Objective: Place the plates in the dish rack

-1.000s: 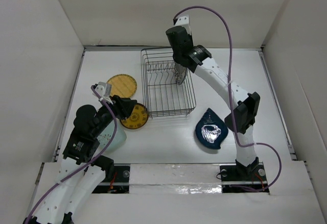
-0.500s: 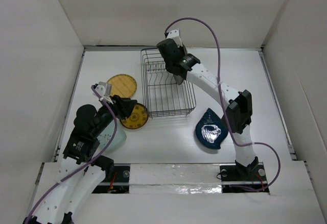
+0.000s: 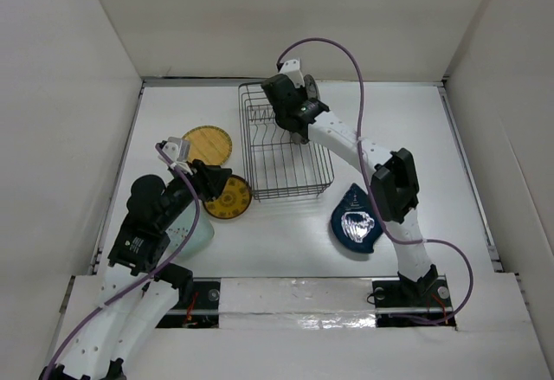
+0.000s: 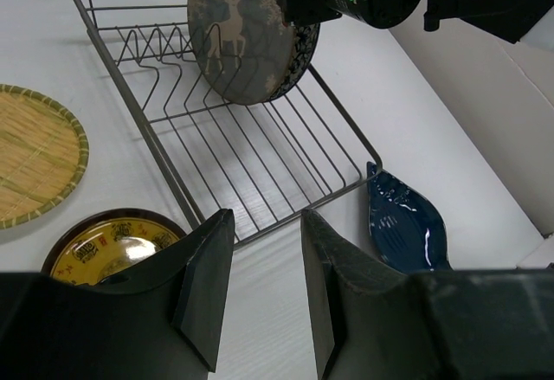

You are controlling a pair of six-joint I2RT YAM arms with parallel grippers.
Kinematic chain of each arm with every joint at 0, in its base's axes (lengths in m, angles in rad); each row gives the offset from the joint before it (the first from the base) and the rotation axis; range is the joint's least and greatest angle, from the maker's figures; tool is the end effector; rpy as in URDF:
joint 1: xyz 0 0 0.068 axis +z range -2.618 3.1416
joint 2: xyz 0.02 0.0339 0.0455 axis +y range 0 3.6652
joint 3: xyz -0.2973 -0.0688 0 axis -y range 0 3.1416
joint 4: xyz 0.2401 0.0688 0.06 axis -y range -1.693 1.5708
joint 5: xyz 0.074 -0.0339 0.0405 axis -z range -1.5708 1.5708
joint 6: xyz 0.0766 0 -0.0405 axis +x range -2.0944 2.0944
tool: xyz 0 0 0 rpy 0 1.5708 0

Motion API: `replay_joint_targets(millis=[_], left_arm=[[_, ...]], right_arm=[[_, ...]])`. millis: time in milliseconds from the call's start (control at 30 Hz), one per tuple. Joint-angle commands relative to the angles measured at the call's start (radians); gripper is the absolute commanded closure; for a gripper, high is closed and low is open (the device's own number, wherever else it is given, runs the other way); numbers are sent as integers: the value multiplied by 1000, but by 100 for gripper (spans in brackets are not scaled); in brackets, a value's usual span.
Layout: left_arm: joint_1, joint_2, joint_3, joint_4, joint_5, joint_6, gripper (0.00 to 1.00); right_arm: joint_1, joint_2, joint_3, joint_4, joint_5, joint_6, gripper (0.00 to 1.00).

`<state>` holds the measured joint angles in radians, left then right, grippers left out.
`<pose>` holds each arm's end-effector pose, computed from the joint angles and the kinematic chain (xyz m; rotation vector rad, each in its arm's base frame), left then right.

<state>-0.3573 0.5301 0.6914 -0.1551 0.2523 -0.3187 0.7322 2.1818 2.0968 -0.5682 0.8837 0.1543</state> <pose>0.1236 -0.0665 0.3625 0.2348 1.5944 -0.7247 0.4354 0.3118 0.3219 -0.1182 1.9868 -0.4176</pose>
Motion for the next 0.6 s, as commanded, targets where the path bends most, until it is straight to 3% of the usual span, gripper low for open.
replay_joint_targets(millis=[0, 267, 367, 400, 500, 567], left_arm=[[12, 8, 28, 40, 8, 7, 67], [12, 22, 30, 40, 10, 7, 66], [21, 31, 30, 40, 15, 7, 64], [21, 34, 30, 40, 13, 7, 64], [21, 34, 30, 38, 13, 9, 62], [21, 34, 30, 38, 10, 7, 61]], right_arm=[[-4, -23, -27, 33, -11, 1, 100], [-89, -108, -101, 36, -38, 56, 100], [-90, -169, -153, 65, -113, 63, 70], [-90, -183, -164, 71, -139, 67, 53], [-99, -249, -204, 94, -230, 77, 34], [-99, -311, -241, 120, -299, 85, 28]])
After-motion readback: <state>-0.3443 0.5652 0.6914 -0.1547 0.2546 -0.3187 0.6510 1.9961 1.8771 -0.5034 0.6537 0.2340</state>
